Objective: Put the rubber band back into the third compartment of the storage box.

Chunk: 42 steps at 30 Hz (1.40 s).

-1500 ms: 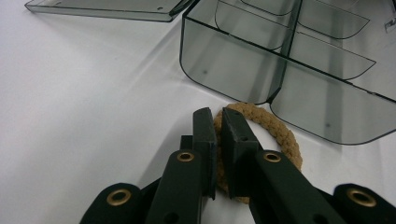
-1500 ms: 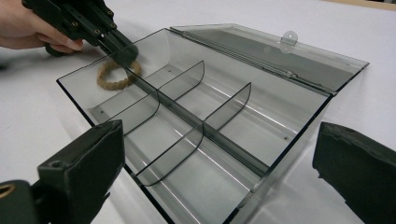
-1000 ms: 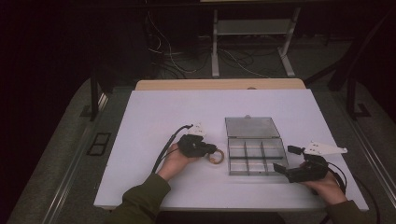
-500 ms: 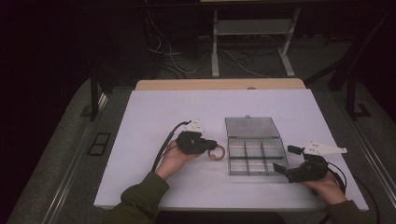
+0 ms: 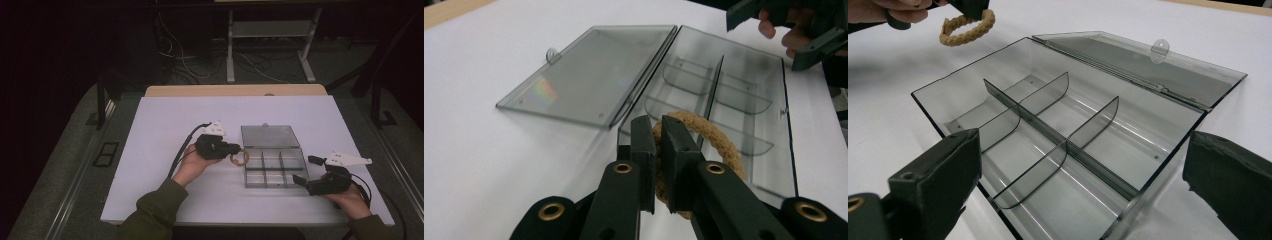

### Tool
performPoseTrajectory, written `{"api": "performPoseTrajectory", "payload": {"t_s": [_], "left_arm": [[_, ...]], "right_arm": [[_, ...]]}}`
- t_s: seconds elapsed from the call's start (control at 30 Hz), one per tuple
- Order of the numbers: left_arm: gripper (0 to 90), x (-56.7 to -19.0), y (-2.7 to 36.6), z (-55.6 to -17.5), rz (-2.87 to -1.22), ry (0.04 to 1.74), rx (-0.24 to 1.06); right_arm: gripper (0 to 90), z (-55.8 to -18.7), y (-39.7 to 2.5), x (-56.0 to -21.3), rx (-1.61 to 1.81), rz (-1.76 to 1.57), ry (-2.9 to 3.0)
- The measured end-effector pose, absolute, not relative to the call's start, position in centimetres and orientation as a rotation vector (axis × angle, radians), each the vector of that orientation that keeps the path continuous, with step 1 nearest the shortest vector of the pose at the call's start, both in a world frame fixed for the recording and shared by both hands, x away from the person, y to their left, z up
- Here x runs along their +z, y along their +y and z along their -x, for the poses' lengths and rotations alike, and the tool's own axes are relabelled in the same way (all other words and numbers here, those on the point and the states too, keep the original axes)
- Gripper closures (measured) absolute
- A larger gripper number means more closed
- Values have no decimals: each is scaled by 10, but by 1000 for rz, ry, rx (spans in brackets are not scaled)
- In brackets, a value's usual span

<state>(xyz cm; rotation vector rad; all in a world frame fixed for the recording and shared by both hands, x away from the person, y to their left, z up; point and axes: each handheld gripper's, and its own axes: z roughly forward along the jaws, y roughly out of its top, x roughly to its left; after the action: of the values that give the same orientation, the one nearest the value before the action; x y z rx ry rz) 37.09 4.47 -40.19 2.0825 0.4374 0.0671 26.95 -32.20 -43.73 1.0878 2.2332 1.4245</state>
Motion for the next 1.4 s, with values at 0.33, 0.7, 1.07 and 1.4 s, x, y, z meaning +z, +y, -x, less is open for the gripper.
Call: {"api": "performPoseTrajectory", "payload": {"t_s": [0.33, 0.7, 1.07, 1.4], "left_arm": [[841, -393, 19, -379, -2081, 389, 63], [841, -387, -4, -386, -2085, 358, 55], [840, -389, -25, -391, -2090, 354, 50], [839, -392, -45, -397, -2072, 365, 43]], "right_arm": [[20, -270, -323, -437, 1432, -1090, 2226], [20, -270, -322, -437, 1436, -1088, 2227], [20, -269, -322, -436, 1447, -1090, 2224], [20, -271, -322, -437, 1448, -1088, 2228]]}}
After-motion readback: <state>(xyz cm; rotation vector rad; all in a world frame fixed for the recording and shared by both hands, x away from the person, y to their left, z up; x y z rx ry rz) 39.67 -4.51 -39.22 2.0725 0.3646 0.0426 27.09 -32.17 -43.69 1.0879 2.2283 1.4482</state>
